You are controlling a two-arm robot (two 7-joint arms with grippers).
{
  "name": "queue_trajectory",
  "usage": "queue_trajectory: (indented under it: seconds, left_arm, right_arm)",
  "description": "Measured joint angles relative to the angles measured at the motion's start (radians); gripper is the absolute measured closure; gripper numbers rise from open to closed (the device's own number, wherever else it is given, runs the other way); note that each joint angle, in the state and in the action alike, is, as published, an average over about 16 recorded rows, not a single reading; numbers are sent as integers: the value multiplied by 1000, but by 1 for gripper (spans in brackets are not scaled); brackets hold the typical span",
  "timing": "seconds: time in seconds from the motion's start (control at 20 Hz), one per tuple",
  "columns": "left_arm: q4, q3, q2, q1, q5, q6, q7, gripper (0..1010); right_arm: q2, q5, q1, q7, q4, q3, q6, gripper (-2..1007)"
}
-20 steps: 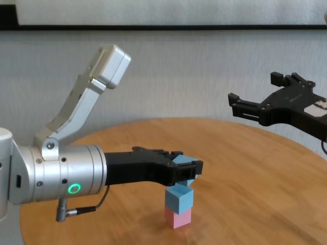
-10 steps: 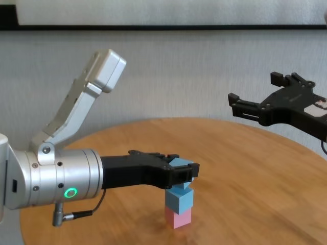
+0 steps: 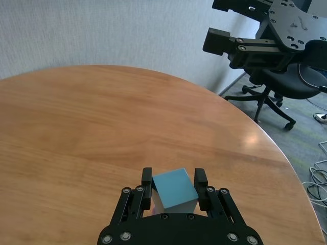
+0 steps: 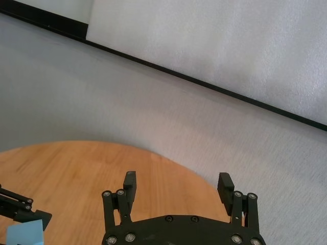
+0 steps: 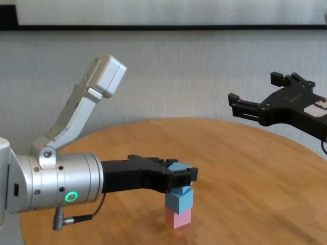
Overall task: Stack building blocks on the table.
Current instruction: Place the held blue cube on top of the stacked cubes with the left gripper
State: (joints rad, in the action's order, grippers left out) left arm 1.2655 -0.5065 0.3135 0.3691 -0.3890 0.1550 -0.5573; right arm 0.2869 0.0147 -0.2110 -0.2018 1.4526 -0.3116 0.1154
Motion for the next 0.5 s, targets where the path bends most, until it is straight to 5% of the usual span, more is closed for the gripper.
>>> queue_trajectory:
  seconds: [0.5]
  left_arm:
    - [-6,-9,2,-2,-12,-11,26,491]
  right_arm:
    - [0,0,0,0,0,0,0,0]
